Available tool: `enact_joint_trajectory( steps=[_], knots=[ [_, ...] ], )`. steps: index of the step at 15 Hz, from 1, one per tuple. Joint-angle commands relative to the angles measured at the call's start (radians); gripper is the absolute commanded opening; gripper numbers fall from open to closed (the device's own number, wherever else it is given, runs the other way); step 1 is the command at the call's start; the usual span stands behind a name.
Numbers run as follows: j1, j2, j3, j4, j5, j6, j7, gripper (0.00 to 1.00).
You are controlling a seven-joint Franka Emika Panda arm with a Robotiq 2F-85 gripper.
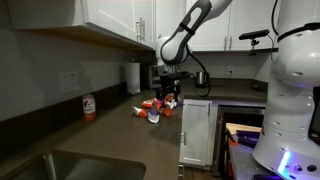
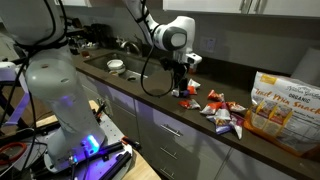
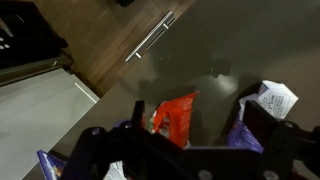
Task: Move one orange and white packet to the left side of the countertop
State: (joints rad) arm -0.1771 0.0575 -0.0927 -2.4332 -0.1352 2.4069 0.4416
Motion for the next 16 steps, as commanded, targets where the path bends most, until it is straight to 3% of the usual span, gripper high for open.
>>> enact_joint_trajectory(
  steps=[1,7,10,12,14,15,16],
  knots=[
    [0.02,0.075,-0.04,0.039,-0.029,0.071,0.034,1.0],
    [0.05,0.15,-0.088,0.052,-0.03,0.195,0.019,1.0],
    [0.067,0.18,-0.113,0.058,-0.04,0.241,0.016,0.75],
    [0.077,0.197,-0.133,0.062,-0.049,0.26,0.015,0.66],
    [0.084,0.21,-0.151,0.067,-0.051,0.273,0.013,0.69],
    [0.086,0.214,-0.158,0.069,-0.05,0.276,0.012,0.53],
    [0.089,0.219,-0.165,0.071,-0.051,0.281,0.012,0.48]
  ],
)
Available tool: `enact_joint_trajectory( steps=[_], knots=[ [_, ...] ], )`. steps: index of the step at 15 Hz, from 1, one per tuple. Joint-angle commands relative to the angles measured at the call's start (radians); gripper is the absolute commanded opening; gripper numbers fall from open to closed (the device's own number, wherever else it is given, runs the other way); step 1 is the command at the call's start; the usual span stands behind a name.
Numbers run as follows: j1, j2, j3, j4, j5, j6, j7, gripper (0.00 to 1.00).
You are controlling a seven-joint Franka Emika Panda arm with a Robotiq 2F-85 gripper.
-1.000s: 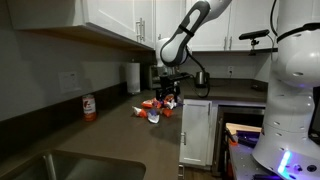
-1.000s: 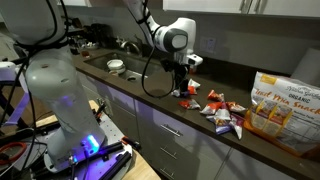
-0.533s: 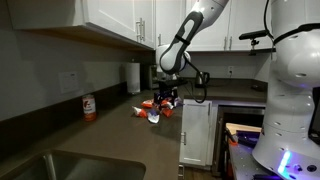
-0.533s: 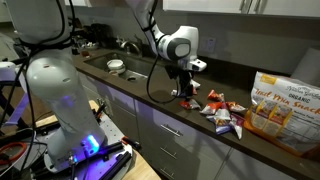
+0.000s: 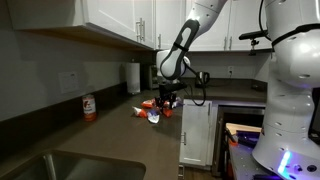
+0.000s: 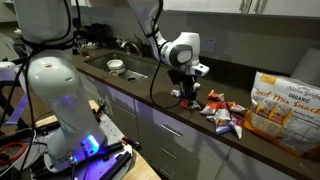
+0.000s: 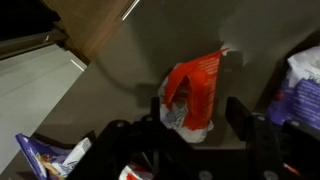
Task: Move one orange and white packet to the left side of the countertop
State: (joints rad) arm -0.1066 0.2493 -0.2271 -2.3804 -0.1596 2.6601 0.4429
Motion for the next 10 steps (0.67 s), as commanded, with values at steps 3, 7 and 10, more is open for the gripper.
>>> enact_joint_trajectory(
  steps=[3,7,10],
  knots=[
    [0.031,0.03,-0.047,0.022,-0.032,0.031,0.01,0.28],
    [0.054,-0.007,-0.057,0.014,-0.048,0.011,0.017,0.03],
    [0.074,-0.07,-0.052,-0.001,-0.061,-0.046,0.008,0.0]
  ],
)
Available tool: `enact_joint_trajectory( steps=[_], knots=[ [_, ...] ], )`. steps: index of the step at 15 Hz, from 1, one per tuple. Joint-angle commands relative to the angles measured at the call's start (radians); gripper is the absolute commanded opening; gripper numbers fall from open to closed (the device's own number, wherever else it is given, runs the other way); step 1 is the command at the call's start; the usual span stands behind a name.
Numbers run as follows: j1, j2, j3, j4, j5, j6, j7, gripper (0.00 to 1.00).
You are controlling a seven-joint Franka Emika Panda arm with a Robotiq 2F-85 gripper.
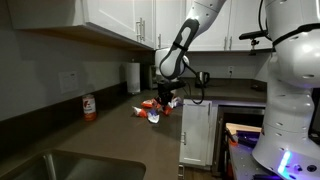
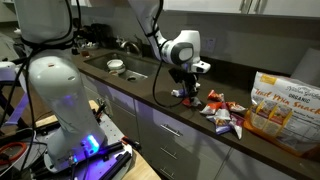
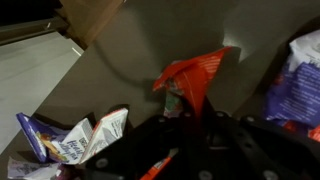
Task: Move one orange and white packet to the left side of the countertop
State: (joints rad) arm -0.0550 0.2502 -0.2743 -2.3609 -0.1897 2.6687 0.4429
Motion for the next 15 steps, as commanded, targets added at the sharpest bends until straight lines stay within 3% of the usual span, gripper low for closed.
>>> enact_joint_trajectory(
  steps=[1,8,15],
  knots=[
    [0.028,-0.094,0.001,-0.026,-0.033,-0.078,0.009,0.03],
    [0.028,-0.261,0.107,-0.035,-0.011,-0.222,-0.01,0.02],
    [0.055,-0.234,0.239,-0.012,0.002,-0.083,-0.022,0.02]
  ],
)
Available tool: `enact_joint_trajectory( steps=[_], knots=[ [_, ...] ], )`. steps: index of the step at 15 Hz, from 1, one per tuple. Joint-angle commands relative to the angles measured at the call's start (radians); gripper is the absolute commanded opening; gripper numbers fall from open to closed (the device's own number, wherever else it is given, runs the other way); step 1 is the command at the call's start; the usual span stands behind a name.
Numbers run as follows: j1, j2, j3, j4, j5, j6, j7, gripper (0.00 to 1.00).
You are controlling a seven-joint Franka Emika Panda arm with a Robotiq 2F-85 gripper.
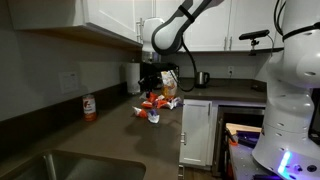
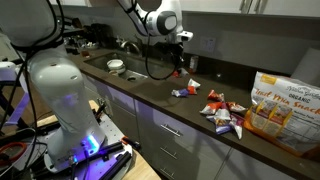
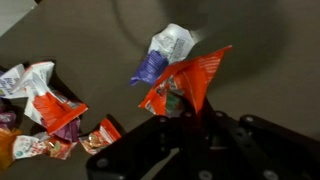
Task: Move one orange and white packet to the left side of the countertop
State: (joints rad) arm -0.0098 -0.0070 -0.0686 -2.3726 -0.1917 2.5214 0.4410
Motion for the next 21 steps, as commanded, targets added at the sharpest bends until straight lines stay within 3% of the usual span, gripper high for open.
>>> enact_joint_trajectory(
  steps=[1,8,9,11,19,21],
  knots=[
    [0.016,0.035,0.044,0.003,-0.001,0.087,-0.015,0.02],
    [0.051,0.152,0.033,0.029,-0.118,0.219,0.031,0.02],
    [0.055,0.161,0.026,0.031,-0.124,0.226,0.03,0.35],
    [0.063,0.173,0.011,0.032,-0.14,0.231,0.028,0.4],
    [0.064,0.084,0.001,-0.005,-0.097,0.132,-0.003,0.92],
    [0.056,0.04,0.005,-0.028,-0.099,0.1,-0.004,1.0]
  ],
)
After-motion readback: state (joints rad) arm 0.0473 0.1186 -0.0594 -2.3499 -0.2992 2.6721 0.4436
